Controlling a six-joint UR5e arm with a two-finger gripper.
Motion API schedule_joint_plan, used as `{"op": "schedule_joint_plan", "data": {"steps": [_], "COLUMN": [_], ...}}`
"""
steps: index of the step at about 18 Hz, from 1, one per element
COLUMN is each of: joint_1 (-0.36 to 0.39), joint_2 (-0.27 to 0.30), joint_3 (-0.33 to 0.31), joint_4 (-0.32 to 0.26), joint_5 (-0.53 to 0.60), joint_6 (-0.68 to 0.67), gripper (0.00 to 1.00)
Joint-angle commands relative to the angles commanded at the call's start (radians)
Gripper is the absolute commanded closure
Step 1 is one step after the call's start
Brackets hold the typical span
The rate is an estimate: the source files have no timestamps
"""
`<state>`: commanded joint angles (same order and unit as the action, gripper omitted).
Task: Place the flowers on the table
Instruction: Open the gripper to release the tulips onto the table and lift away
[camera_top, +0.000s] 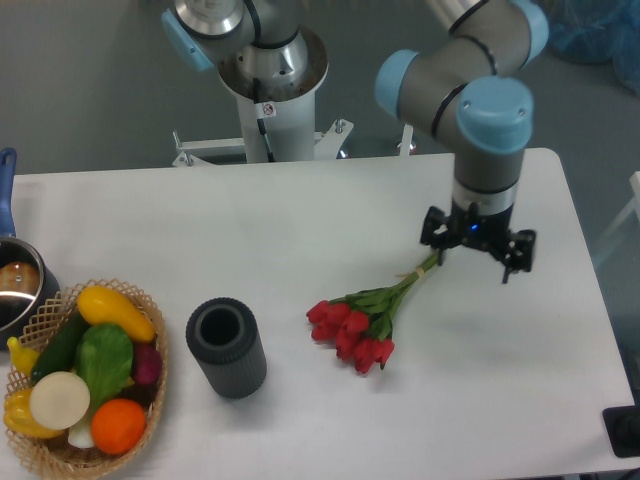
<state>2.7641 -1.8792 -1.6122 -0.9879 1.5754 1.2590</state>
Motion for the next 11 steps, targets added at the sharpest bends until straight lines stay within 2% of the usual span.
{"op": "schedule_joint_plan", "data": {"steps": [4, 11], "joint_1": [0.038, 0.031], "joint_2": [0.011, 0.011], "joint_3": [0.002, 0.002], "joint_4": [-0.025, -0.023], "joint_5": [-0.002, -0.002], "joint_6": [0.063, 0.062], "gripper": [0.0, 0.0]}}
